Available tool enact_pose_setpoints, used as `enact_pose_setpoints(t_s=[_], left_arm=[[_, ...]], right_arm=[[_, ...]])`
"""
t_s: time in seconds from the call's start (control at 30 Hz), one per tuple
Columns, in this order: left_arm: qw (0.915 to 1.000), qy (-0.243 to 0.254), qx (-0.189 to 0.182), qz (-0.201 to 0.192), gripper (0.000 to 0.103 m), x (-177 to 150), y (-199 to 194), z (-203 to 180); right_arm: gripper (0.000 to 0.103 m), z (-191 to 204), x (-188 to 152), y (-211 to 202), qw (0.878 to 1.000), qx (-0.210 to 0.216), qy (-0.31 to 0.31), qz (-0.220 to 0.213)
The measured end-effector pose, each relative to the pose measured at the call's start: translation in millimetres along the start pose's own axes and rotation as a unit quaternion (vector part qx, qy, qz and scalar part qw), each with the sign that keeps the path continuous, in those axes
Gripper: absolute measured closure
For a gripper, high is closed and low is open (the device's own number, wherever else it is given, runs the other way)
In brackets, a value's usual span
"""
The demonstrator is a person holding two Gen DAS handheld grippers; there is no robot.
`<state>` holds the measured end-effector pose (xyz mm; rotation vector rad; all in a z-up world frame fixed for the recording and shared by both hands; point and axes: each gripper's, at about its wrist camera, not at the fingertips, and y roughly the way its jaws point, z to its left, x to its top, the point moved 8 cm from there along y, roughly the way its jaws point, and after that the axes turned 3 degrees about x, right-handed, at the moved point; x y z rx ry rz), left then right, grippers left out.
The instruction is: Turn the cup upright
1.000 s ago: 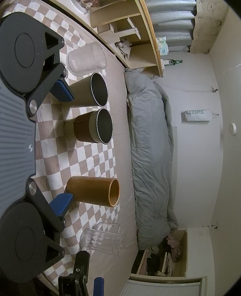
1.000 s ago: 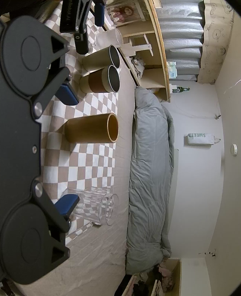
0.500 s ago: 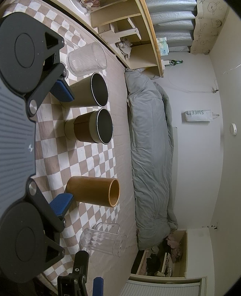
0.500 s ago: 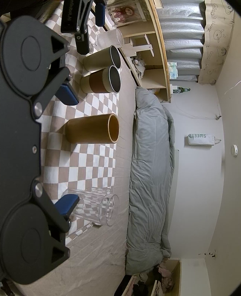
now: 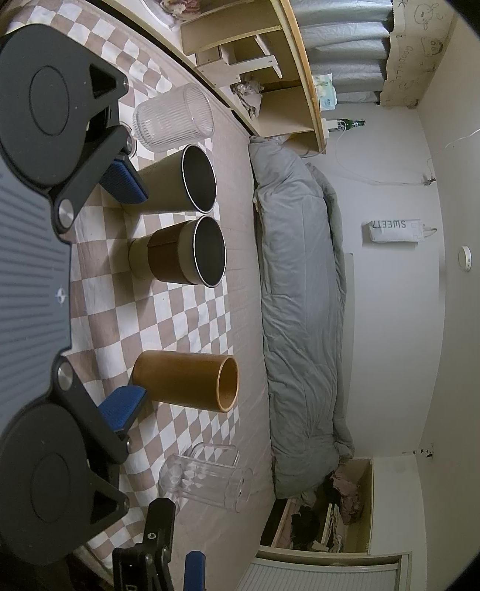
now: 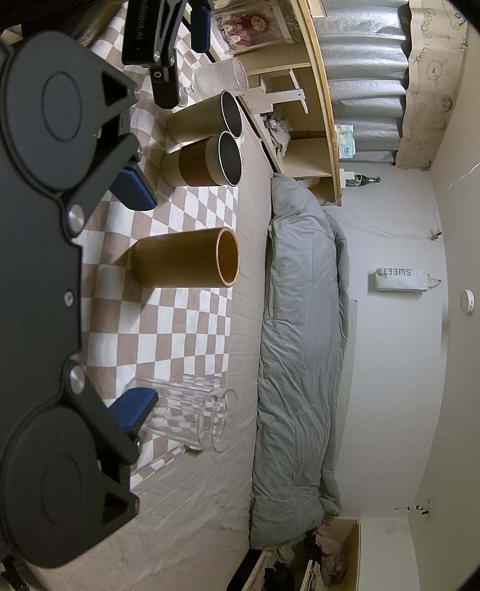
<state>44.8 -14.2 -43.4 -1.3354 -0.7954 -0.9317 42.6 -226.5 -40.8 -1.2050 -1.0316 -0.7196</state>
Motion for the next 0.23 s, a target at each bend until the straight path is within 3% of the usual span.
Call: enact_pose_setpoints(t_s=[0.23], left_arm=[[1.0,0.001,0.0,0.0,0.0,-0.1,-0.5,-0.2]], right_arm=[[0.0,-0.3,-0.5,0.3,1.0,0.0,0.001,0.0]])
